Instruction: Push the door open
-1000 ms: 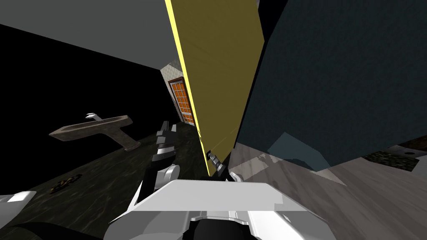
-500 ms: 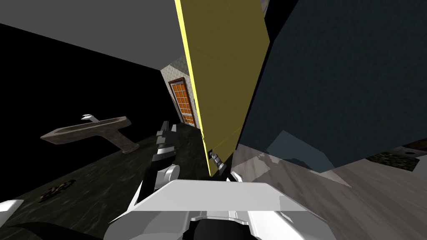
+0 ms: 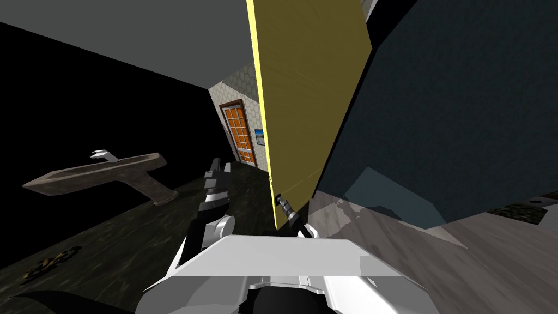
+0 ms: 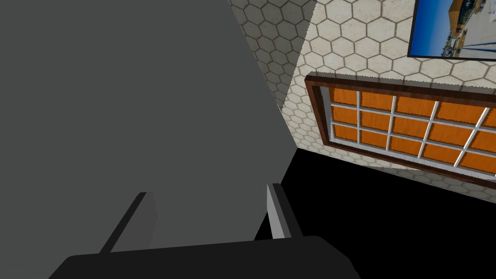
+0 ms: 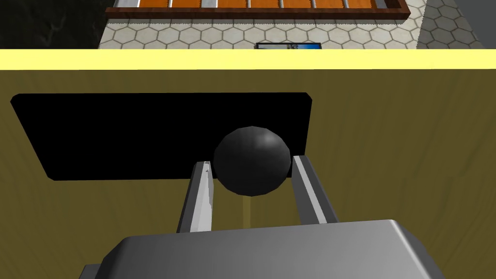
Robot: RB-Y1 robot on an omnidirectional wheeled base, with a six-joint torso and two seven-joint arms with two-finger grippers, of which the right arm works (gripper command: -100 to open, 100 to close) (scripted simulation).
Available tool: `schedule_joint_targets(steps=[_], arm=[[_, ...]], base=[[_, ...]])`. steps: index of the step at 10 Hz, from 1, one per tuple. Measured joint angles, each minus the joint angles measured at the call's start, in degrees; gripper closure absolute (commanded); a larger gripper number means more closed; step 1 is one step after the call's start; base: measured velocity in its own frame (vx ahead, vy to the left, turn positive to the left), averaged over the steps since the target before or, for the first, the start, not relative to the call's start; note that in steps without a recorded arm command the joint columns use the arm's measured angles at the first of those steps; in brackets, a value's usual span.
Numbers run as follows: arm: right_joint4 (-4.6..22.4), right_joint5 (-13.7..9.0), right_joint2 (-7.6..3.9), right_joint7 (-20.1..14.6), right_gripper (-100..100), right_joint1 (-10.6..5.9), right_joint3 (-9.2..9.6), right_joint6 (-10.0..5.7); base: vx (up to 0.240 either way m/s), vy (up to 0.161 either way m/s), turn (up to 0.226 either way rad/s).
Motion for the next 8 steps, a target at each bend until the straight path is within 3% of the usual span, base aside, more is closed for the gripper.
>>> schedule_joint_targets(steps=[1,3,4,8], arm=[[-0.52,-0.12,0.09,0.30,100,0.11,-0.70,0.71],[1.67,-0.53,0.45,0.43,100,-1.09,-2.20,-0.65],[2.28,-0.83,0.56,0.84,-100,-1.31,-3.52,-0.78],[1.59,-1.06,0.52,0.53,-100,-0.93,-3.22,-0.66]], base=[[0.089,0.077,-0.011],[0.112,0.115,-0.070],[-0.037,0.039,-0.072],[-0.215,-0.085,-0.030]])
